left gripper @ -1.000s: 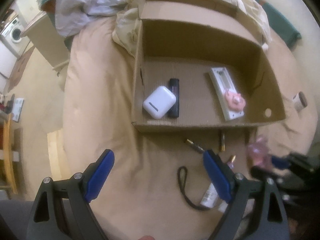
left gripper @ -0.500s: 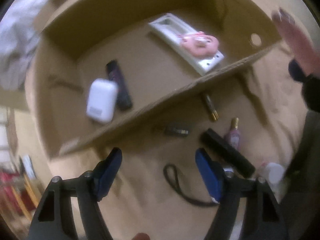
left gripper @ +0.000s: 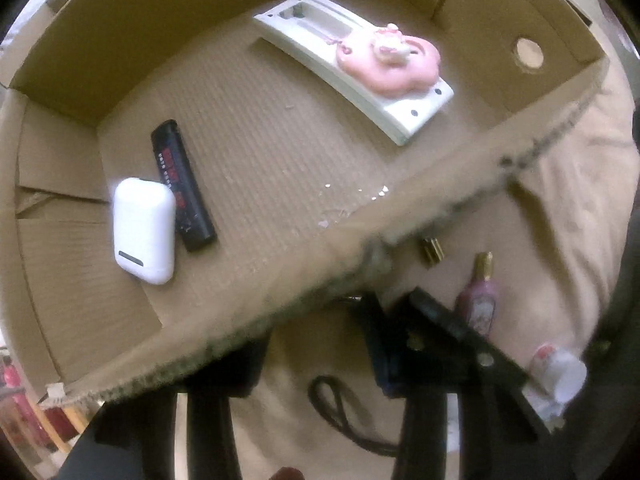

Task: Organize rigid objects
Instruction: 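Lift the claw clip with the right tool while the left tool grasps the AA battery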

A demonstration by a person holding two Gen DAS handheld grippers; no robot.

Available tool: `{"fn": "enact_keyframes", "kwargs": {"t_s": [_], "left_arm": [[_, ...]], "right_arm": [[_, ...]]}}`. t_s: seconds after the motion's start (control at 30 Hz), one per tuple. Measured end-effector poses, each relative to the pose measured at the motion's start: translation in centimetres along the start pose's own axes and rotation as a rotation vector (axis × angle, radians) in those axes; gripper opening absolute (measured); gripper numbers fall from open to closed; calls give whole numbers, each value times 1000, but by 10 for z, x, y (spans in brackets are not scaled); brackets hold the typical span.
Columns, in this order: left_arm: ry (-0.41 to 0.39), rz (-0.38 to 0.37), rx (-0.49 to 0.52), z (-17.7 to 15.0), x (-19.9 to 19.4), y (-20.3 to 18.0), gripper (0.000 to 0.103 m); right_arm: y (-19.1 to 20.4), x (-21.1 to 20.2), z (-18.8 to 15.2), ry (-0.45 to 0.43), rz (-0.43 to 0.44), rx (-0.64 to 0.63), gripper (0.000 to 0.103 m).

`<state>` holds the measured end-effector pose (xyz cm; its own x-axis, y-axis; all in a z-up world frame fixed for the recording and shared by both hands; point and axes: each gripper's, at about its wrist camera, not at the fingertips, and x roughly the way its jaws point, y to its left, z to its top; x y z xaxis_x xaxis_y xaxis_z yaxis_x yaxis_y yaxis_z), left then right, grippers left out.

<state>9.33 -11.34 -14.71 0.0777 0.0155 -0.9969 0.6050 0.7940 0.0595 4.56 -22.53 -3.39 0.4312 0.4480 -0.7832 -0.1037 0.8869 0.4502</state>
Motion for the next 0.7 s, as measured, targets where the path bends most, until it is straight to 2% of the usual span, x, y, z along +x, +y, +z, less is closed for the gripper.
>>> {"fn": "enact_keyframes", "kwargs": {"t_s": [0.23,0.27,0.47,0.7], "left_arm": [[11,7,-43,-7,-3,5,39],[11,9,-45,-17,-2,4,39],[-1,46,-41,-33,-10,3,39],[-36,40,-145,-54,-40,17,39]], "right_arm": [[-2,5,0,16,-7,-1,36],[-1,5,-1,17,-9,-2,36],[-1,8,-2,23,-25,-8,36],[1,9,-5,38,-22,-21,36]]}}
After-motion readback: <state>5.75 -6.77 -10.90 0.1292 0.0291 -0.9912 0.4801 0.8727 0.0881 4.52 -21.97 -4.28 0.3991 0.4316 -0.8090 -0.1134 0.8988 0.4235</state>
